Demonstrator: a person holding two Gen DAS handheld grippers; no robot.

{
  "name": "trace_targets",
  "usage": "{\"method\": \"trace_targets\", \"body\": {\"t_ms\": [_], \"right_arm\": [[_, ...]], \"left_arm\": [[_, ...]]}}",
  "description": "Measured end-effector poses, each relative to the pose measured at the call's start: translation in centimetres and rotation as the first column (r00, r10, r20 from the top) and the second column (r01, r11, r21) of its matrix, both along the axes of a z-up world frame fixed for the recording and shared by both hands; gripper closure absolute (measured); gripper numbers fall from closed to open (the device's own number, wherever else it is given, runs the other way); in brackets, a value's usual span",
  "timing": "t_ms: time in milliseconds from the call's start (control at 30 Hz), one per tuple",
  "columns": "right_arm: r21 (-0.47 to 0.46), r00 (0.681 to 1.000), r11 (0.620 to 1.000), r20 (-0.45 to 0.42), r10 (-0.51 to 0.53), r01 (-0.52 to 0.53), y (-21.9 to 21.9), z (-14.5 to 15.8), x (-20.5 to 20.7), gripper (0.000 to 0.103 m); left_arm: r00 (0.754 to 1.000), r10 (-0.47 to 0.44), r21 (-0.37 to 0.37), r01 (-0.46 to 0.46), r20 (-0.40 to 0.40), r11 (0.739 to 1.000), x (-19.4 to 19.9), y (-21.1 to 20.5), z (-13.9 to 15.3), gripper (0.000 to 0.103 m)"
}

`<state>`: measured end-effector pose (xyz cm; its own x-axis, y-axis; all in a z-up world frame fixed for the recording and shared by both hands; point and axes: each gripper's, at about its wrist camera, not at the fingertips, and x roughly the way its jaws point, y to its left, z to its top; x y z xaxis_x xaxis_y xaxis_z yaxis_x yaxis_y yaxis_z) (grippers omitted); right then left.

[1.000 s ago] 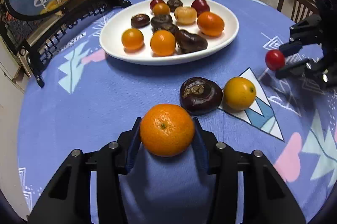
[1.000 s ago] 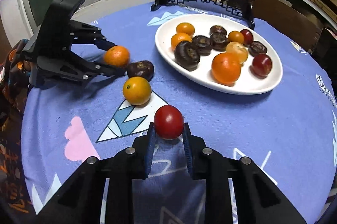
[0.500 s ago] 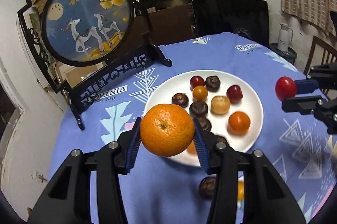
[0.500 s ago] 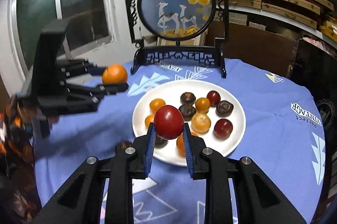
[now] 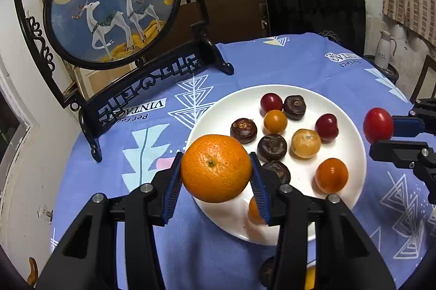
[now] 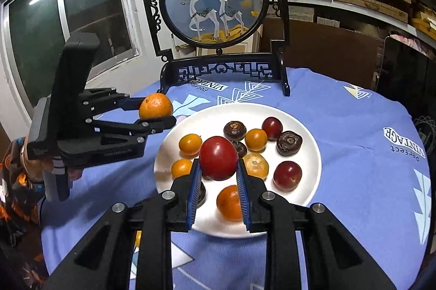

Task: Organize fruits
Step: 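Place the mandarin on the plate with the left tool while the right tool places the red tomato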

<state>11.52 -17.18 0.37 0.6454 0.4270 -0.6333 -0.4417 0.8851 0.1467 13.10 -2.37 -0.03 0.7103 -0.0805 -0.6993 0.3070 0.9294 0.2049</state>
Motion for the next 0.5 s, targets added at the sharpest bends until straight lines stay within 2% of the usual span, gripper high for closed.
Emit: {"method": "trace_targets", "body": {"t_ms": [267,400,433,467,500], "right_arm": [[0.001,1.0,1.0,-0.014,-0.012,0.012,0.3,-0.6,2.2,0.077],[-0.007,0.998,0.999,-0.037,-0.044,0.044,0.7,-1.7,4.4,0.075],[-0.018,0.997,0.998,-0.044,-0.063,0.062,0.8,-2.1,5.0,0.072],[-0.026,0.995,0.996,-0.045,-0.087,0.086,0.8,-2.4,5.3,0.056],[-0.029,0.993,0.993,-0.045,-0.113,0.112,0.7,-2.5,5.6,0.043]], "left_arm": [[1.0,0.003,0.006,-0.003,-0.016,1.0,1.3,-0.3,-0.8,0.057],[0.999,0.033,0.02,-0.032,-0.043,0.999,3.0,-0.8,-1.5,0.056],[0.997,0.041,0.033,-0.039,-0.061,0.999,3.8,-1.1,-2.0,0.051],[0.996,0.062,0.05,-0.059,-0.062,0.997,4.3,-1.2,-2.2,0.033],[0.995,0.093,0.061,-0.091,-0.047,0.994,4.8,-1.2,-2.3,0.025]]}}
